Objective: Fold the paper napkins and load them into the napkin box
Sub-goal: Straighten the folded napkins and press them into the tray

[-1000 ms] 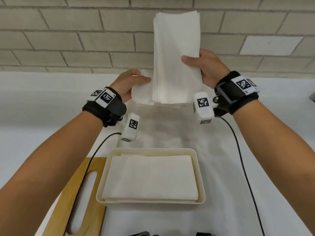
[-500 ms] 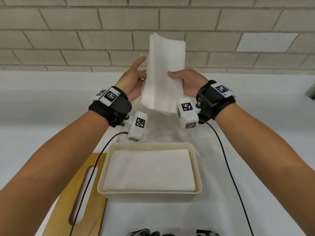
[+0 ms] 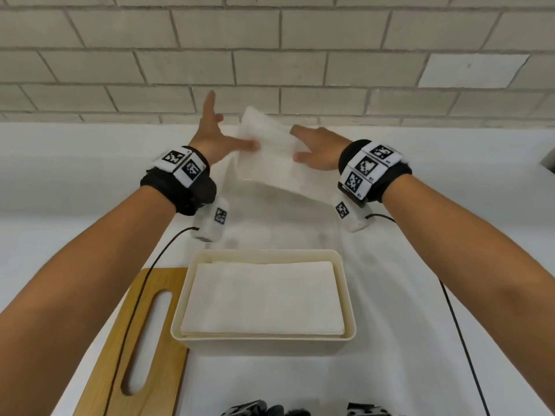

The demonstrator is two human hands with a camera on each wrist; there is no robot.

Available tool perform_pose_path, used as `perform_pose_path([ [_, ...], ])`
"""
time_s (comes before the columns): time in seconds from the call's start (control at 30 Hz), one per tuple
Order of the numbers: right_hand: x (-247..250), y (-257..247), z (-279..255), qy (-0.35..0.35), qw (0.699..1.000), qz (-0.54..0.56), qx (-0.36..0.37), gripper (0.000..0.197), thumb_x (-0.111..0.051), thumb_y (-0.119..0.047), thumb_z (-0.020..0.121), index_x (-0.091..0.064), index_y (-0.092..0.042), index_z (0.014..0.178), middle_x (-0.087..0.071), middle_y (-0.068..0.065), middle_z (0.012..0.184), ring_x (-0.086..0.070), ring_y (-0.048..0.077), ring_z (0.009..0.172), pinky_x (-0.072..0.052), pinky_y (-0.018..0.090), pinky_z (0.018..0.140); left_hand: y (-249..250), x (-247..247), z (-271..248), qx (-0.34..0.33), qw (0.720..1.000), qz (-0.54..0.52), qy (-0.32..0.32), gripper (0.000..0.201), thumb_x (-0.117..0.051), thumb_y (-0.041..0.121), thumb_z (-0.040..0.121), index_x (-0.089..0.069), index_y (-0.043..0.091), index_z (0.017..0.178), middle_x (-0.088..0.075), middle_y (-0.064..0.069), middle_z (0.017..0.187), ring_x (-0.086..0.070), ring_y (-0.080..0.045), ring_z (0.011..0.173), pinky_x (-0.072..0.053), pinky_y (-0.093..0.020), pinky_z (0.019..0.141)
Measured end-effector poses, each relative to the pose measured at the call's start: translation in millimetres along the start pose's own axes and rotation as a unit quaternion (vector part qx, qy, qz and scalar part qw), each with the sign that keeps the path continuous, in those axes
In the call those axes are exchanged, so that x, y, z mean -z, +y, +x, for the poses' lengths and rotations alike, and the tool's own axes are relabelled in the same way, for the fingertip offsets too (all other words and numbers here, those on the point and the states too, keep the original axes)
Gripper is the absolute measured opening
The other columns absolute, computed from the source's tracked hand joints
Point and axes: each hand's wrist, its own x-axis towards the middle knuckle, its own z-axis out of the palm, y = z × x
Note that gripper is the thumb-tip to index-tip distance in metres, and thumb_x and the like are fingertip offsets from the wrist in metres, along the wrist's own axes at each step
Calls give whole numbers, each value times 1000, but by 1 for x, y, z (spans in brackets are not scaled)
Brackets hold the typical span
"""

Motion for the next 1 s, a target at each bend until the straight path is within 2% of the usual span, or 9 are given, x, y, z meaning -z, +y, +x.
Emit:
perform_pose_path([
  [0.1, -20, -3, 7, -62, 995, -75, 3, 44, -43, -24, 98, -30, -19, 140, -51, 17, 125, -54, 33, 108, -40, 33, 80, -16, -2, 1, -70, 974, 194, -97, 126, -89, 23, 58, -3, 29, 150, -25, -7, 151, -23, -20, 140, -24, -38, 113],
  [0.17, -34, -7, 12, -86, 992, -92, 19, 42, -43, -23, 97, -32, -20, 138, -54, 16, 121, -55, 33, 104, -40, 31, 76, -30, -6, 1, -57, 966, 208, -139, 125, -88, 18, 59, -2, 30, 149, -32, -7, 148, -27, -19, 139, -25, -31, 109],
  [0.37, -67, -6, 23, -150, 983, -93, 41, 46, -48, -23, 95, -32, -22, 138, -55, 15, 114, -54, 29, 94, -45, 35, 79, -70, -12, 2, -9, 919, 321, -231, 76, -77, 19, 75, -37, 27, 139, -50, -7, 132, -47, -18, 113, -32, -19, 90],
  [0.43, -73, -4, 23, -153, 983, -90, 41, 48, -48, -22, 95, -30, -24, 139, -56, 14, 112, -56, 30, 97, -47, 37, 82, -78, -18, 0, -38, 908, 349, -226, 86, -79, 22, 73, -30, 28, 144, -34, -8, 142, -36, -23, 128, -31, -25, 102],
  [0.57, -69, -6, 26, -126, 978, -148, 76, 42, -46, -23, 96, -35, -22, 137, -55, 12, 117, -54, 28, 104, -39, 31, 76, -68, -25, 1, -136, 862, 441, -210, 103, -75, 43, 72, -8, 32, 149, -3, 1, 158, 2, -15, 145, -2, -47, 116],
  [0.63, -64, -11, 26, -99, 976, -169, 93, 43, -46, -22, 96, -36, -21, 137, -55, 11, 119, -54, 28, 106, -39, 32, 77, -57, -32, 3, -138, 831, 489, -226, 80, -67, 43, 80, -23, 29, 146, -27, -2, 153, -19, -17, 142, -8, -44, 114],
  [0.7, -62, -12, 24, -86, 982, -143, 86, 44, -51, -20, 93, -35, -18, 134, -57, 9, 100, -55, 28, 94, -38, 31, 70, -50, -37, 5, -130, 814, 521, -221, 49, -58, 36, 87, -44, 25, 132, -53, -4, 133, -46, -23, 123, -31, -34, 99],
  [0.8, -65, 0, 19, -81, 993, -85, 28, 49, -60, -18, 87, -30, -16, 125, -44, 1, 71, -48, 25, 69, -37, 31, 61, -50, -36, 2, -104, 814, 527, -220, 41, -55, 31, 88, -49, 25, 129, -56, -4, 126, -52, -26, 113, -40, -30, 83],
  [1.0, -64, 20, 16, -127, 986, -104, -38, 55, -57, -29, 89, -35, -26, 139, -51, 10, 127, -53, 30, 110, -45, 34, 83, -58, -35, -3, -83, 828, 504, -232, 52, -53, 26, 89, -38, 29, 139, -52, -6, 131, -50, -28, 116, -41, -31, 88],
])
